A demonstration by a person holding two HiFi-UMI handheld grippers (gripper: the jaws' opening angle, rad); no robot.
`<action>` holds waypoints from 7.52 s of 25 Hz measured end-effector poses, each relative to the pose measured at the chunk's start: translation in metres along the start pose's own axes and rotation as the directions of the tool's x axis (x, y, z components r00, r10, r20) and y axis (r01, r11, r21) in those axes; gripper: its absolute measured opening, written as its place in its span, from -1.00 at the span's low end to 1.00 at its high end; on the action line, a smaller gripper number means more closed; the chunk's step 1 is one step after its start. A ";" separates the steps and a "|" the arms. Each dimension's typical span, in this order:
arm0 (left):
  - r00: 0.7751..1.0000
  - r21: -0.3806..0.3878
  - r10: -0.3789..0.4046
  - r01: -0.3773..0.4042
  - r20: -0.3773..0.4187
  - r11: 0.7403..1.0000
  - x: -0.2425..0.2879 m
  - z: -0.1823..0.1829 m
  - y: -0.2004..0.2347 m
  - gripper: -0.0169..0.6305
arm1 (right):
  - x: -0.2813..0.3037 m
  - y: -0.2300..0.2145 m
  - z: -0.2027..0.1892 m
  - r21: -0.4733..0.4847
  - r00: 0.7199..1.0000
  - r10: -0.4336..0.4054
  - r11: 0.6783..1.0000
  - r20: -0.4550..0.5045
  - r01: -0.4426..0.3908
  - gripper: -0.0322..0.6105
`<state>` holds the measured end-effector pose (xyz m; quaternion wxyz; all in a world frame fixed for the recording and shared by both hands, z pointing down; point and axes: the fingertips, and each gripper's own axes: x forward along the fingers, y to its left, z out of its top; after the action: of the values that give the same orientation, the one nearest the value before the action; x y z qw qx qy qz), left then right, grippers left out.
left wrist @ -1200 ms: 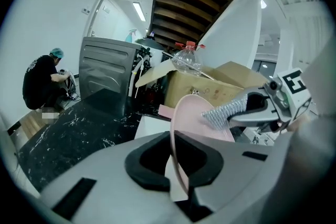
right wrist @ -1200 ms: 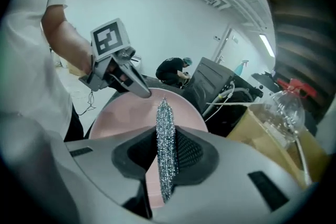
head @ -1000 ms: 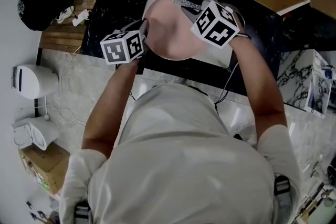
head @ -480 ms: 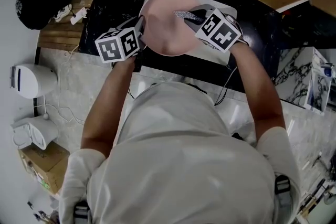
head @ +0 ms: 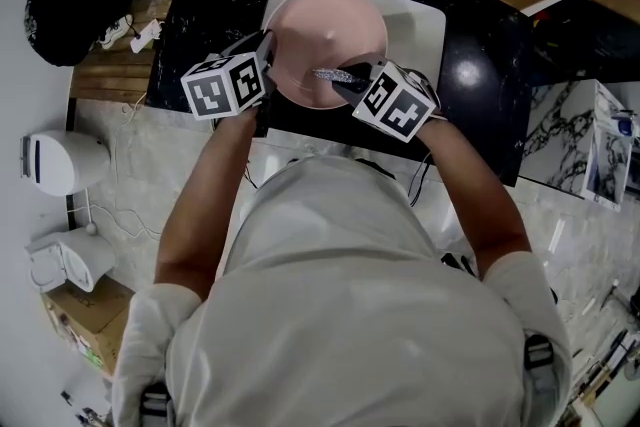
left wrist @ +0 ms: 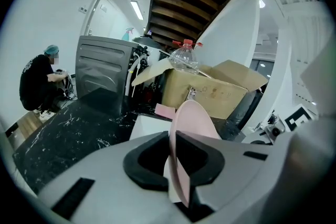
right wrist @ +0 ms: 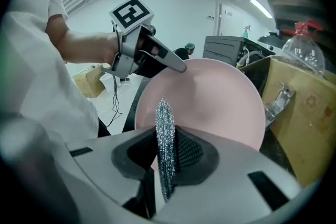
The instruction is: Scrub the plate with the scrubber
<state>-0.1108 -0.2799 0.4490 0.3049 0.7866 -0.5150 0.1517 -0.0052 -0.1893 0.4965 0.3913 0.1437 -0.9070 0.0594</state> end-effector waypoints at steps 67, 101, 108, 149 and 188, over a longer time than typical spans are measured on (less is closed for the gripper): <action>0.998 -0.113 -0.058 0.060 0.019 0.992 -0.009 -0.008 0.015 -0.88 | -0.108 -0.015 0.044 0.373 0.855 -0.290 0.920 0.431 0.124 -0.66; 0.982 -0.193 -0.073 0.038 -0.175 0.980 0.067 -0.053 -0.001 -0.87 | -0.217 -0.051 -0.093 0.596 0.794 -0.538 0.747 0.283 0.294 -0.66; 0.972 -0.199 -0.028 -0.020 -0.235 0.980 0.106 -0.072 0.006 -0.87 | -0.221 -0.061 -0.114 0.600 0.809 -0.521 0.749 0.273 0.281 -0.66; 0.975 0.142 0.043 -0.012 -0.218 0.990 0.123 -0.073 0.015 -0.60 | -0.178 -0.039 -0.143 0.585 0.851 -0.478 0.761 0.216 0.279 -0.66; 0.879 0.476 -0.476 0.422 -0.007 0.772 -0.376 -0.225 -0.132 -0.65 | -0.210 0.384 -0.041 0.556 0.694 -0.665 0.699 0.276 0.449 -0.66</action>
<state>-0.1338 0.1702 0.3710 0.1055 0.9435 -0.2770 0.1480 0.0422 0.2298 0.3739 0.1208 0.5154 -0.8419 0.1050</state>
